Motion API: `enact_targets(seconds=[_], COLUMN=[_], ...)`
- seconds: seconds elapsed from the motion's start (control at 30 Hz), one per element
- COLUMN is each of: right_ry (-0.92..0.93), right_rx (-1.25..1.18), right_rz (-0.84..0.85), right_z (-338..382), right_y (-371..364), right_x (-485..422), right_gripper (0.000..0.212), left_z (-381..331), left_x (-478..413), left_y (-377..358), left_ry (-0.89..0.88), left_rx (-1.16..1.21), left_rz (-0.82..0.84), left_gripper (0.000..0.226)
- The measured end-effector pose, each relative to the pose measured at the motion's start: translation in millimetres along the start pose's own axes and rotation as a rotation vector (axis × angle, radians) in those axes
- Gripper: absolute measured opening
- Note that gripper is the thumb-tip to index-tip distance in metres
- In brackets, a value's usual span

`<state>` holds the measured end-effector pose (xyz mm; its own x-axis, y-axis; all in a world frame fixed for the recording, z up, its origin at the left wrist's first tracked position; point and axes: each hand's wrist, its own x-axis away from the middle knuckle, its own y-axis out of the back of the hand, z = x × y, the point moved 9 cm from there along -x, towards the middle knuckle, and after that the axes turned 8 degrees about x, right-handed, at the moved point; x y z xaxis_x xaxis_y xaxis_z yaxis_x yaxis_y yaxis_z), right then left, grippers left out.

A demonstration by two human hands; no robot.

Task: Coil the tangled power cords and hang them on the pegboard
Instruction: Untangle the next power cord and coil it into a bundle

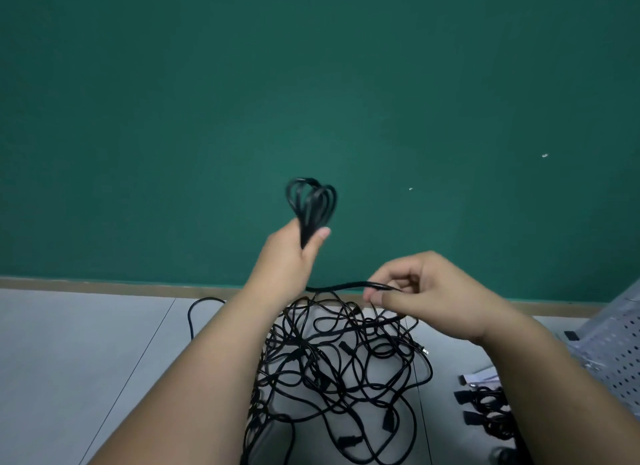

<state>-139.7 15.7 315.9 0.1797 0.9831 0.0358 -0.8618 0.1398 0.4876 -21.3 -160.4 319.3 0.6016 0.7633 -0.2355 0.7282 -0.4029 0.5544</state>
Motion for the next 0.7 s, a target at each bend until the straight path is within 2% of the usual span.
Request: enact_targets(seconds=[0.1,0.17,0.23,0.3,0.33,0.37,0.4,0.47,0.53,0.63,0.7], right_ry=[0.092,0.131,0.137,0.09,0.056,0.019,-0.015,-0.063,-0.072,-0.051,-0.031], right_rx=[-0.105,-0.156,-0.206,-0.266,-0.298,-0.313,-0.298,-0.212,-0.102,0.065,0.122], right_rz=[-0.144,-0.288,-0.384,-0.438,-0.467,-0.504,-0.546,-0.613,-0.62,-0.575,-0.533], right_z=[14.6,15.5,10.6,0.9,-4.8,-9.8,-13.6,-16.8,-13.7,-2.0,2.6], right_y=[23.4,42.9,57.3,65.0,67.9,70.7,73.5,76.5,73.1,66.0,66.0], right_x=[7.7,12.6,14.3,13.2,13.1,13.3,14.5,16.1,14.4,11.2,10.0], right_gripper=[0.004,0.015,0.026,0.033,0.035,0.034,0.033,0.032,0.033,0.029,0.03], left_z=[-20.0,-36.0,-43.9,-49.7,-53.3,-57.3,-61.3,-60.4,-44.6,-21.6,-14.2], left_x=[11.4,25.8,41.8,56.3,60.6,62.1,61.8,59.4,59.6,65.4,66.9], left_y=[-40.1,-60.9,-80.6,-95.3,-99.9,-102.2,-102.3,-102.9,-110.0,-116.5,-116.4], left_ry=[-0.061,-0.064,0.018,0.155,0.184,0.174,0.13,0.042,0.051,0.139,0.189], left_rx=[0.042,0.144,0.36,0.589,0.663,0.704,0.699,0.543,0.369,0.161,0.106], left_rz=[0.301,0.44,0.549,0.632,0.661,0.678,0.686,0.709,0.742,0.744,0.726], left_gripper=[0.026,0.021,0.042,0.072,0.08,0.077,0.064,0.036,0.023,0.02,0.029])
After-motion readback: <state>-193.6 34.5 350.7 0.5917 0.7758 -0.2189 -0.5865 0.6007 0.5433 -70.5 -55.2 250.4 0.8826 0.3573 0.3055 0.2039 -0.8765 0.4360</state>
